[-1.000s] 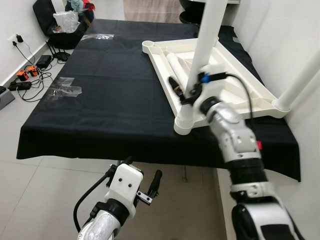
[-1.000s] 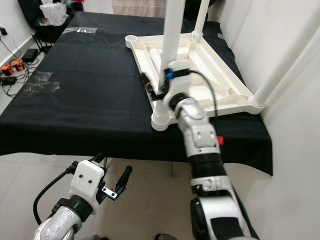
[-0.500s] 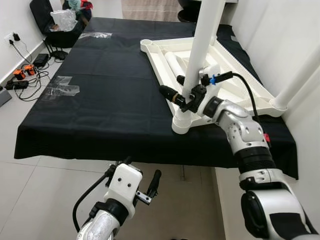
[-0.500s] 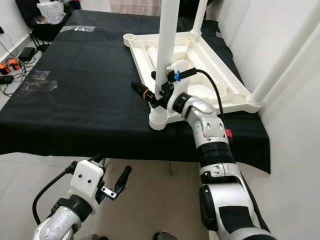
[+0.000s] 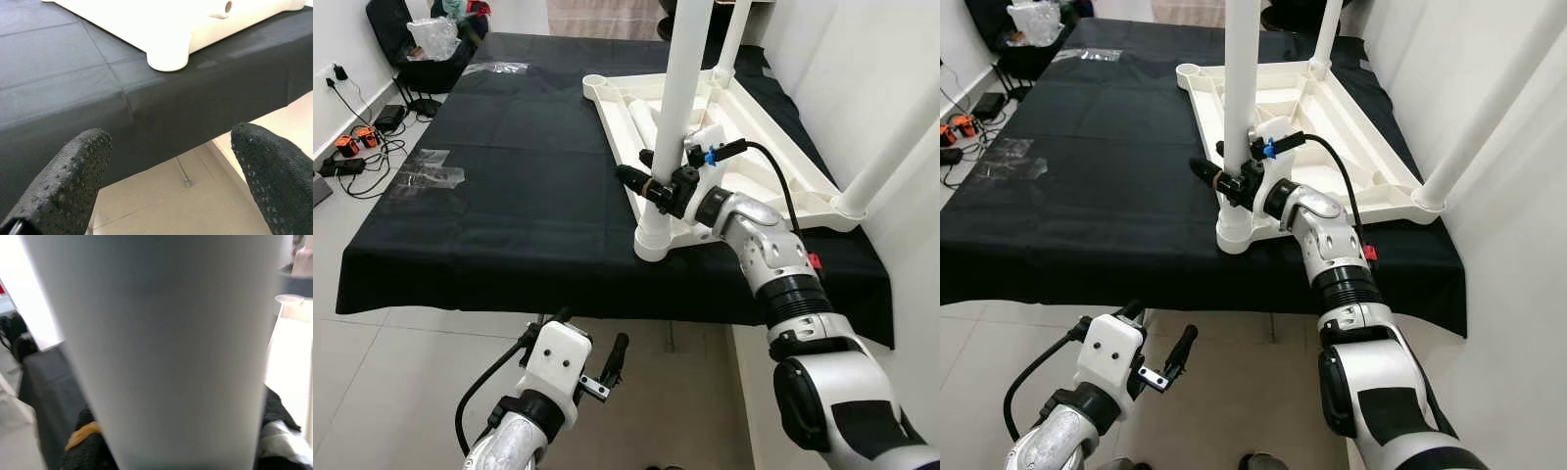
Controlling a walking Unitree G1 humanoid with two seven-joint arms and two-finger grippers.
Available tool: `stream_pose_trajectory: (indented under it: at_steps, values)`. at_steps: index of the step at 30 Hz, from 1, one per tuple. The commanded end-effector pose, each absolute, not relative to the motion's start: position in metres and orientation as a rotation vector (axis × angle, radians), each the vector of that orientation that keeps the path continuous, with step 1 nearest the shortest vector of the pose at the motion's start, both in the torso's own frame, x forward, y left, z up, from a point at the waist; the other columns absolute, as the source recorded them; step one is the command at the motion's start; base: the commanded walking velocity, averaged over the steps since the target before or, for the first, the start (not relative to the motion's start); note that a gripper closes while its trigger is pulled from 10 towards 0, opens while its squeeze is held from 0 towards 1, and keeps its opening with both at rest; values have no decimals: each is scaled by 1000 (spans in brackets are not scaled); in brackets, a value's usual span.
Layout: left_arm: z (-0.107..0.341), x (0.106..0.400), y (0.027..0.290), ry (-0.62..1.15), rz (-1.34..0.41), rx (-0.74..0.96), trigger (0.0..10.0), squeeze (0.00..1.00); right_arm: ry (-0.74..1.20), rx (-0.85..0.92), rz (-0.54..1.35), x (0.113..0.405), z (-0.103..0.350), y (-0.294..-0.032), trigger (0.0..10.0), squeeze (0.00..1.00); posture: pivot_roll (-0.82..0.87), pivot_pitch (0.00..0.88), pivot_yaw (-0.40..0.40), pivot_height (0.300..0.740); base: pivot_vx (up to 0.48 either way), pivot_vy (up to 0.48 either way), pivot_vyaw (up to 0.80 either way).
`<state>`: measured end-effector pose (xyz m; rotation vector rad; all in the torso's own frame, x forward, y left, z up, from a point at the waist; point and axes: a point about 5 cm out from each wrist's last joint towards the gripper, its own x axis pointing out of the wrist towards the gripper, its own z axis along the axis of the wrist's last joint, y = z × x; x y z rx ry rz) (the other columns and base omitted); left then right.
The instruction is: Building children table
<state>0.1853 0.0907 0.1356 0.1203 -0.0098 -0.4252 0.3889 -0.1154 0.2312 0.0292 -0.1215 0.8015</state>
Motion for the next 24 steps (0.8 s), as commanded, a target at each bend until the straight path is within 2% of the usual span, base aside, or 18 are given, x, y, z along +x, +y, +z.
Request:
stream_pose_trajectory:
  at_steps: [1, 5, 7, 8, 10, 15, 19, 24]
  values:
    - [134, 183, 90, -2, -426, 120, 10000, 0, -119, 36, 820, 388, 228, -110, 0, 0, 83, 144, -88, 740, 0, 0, 0]
    - [134, 183, 90, -1, -426, 121, 10000, 0, -114, 25, 742, 389, 224, -115, 0, 0, 81, 137, -85, 740, 0, 0, 0]
    - [133, 182, 90, 1, -425, 119, 10000, 0, -75, -16, 465, 391, 211, -127, 0, 0, 81, 133, -83, 740, 0, 0, 0]
    - [133, 182, 90, 1, -425, 119, 10000, 0, -75, -16, 465, 391, 211, -127, 0, 0, 81, 133, -83, 740, 0, 0, 0]
    - [133, 182, 91, 3, -422, 119, 10000, 0, -49, -56, 190, 388, 199, -141, 0, 0, 81, 132, -84, 740, 0, 0, 0]
    - [132, 182, 91, 3, -424, 120, 10000, 0, -26, -41, -101, 368, 194, -146, 0, 0, 79, 127, -84, 740, 0, 0, 0]
    - [132, 182, 90, 4, -427, 121, 10000, 0, -30, 9, -213, 355, 201, -136, 0, 0, 81, 122, -83, 740, 0, 0, 0]
    - [132, 182, 90, 5, -430, 121, 10000, 0, -26, 66, -246, 348, 210, -121, 0, 0, 80, 121, -84, 740, 0, 0, 0]
